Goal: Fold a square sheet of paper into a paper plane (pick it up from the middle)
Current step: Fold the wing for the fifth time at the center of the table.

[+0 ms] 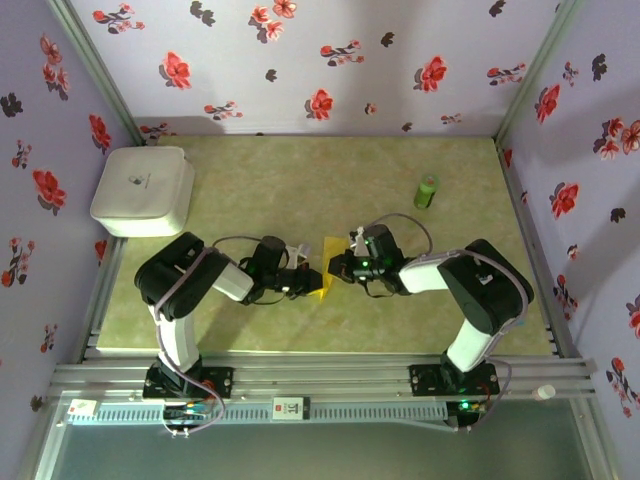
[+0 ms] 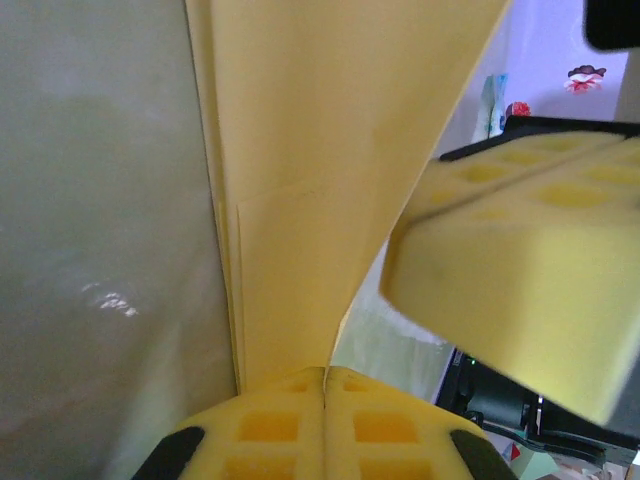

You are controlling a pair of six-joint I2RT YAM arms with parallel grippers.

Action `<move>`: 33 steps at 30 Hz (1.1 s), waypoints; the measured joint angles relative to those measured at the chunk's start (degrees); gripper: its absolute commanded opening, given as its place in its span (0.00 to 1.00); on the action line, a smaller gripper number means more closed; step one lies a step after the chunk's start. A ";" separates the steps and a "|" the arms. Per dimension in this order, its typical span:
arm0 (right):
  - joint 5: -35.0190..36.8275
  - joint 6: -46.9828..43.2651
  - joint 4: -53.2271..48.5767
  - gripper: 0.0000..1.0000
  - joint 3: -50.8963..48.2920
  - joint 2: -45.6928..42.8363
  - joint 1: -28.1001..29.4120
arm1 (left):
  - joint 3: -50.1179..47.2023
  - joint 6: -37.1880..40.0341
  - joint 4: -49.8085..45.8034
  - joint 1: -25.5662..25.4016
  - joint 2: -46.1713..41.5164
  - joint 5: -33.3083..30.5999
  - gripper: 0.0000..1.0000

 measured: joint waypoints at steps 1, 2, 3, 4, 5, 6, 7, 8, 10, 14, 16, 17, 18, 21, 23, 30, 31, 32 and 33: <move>0.26 -0.17 -0.37 0.05 0.07 0.02 0.00 | 0.02 -0.02 -0.02 0.00 0.00 0.09 0.00; 0.39 -0.33 -0.59 0.05 0.20 0.11 0.00 | 0.02 -0.07 -0.02 0.00 0.00 0.13 0.00; 0.57 -0.42 -0.83 0.05 0.35 0.20 0.00 | 0.02 -0.13 -0.02 0.00 0.02 0.13 0.00; 0.76 -0.59 -1.16 0.05 0.59 0.31 0.00 | 0.02 -0.15 -0.02 0.00 0.04 0.15 0.00; 0.96 -0.74 -1.27 0.05 0.76 0.42 0.00 | 0.02 -0.17 -0.02 0.02 0.07 0.17 0.00; 1.16 -0.87 -1.27 0.05 0.98 0.61 -0.04 | 0.02 -0.17 -0.02 0.00 0.07 0.17 0.00; 1.25 -0.96 -1.27 0.05 1.09 0.72 -0.07 | 0.02 -0.17 -0.02 0.00 0.07 0.17 0.00; 1.27 -1.05 -1.27 0.05 1.16 0.83 -0.09 | 0.02 -0.15 -0.02 0.00 0.07 0.17 0.00; 1.36 -1.29 -1.27 0.05 1.20 1.07 -0.26 | 0.02 -0.17 0.00 0.02 0.07 0.20 0.00; 1.33 -1.42 -1.22 0.05 1.51 2.16 -1.05 | 0.02 -0.17 0.02 0.02 0.11 0.26 0.00; 1.16 -1.42 -1.20 0.05 1.73 2.73 -1.42 | 0.02 -0.17 0.02 0.11 0.13 0.35 0.00; 1.11 -1.42 -1.18 0.06 1.79 2.93 -1.62 | 0.02 -0.17 0.07 0.11 0.15 0.37 0.00; 0.96 -1.42 -1.14 0.06 1.79 3.10 -1.81 | 0.02 -0.17 0.07 0.11 0.15 0.39 0.00; 0.70 -1.42 -1.11 0.06 1.79 3.23 -2.56 | -0.02 -0.22 0.28 0.22 0.20 0.39 0.00; 0.52 -1.42 -1.03 0.06 1.79 3.23 -3.15 | -0.11 -0.50 0.63 0.22 0.24 0.37 0.00; -0.37 -1.42 -0.61 0.08 1.79 3.23 -3.98 | -0.63 -1.68 1.97 0.26 0.37 0.20 0.00; -0.37 -1.42 -0.57 0.08 1.79 3.21 -4.00 | -0.79 -1.77 2.32 0.26 0.37 0.02 0.00; -0.39 -1.42 -0.57 0.08 1.79 3.19 -4.04 | -0.85 -1.95 2.51 0.26 0.37 -0.09 0.00; -0.39 -1.44 -0.57 0.08 1.79 3.10 -4.11 | -0.87 -2.12 2.60 0.26 0.37 -0.15 0.00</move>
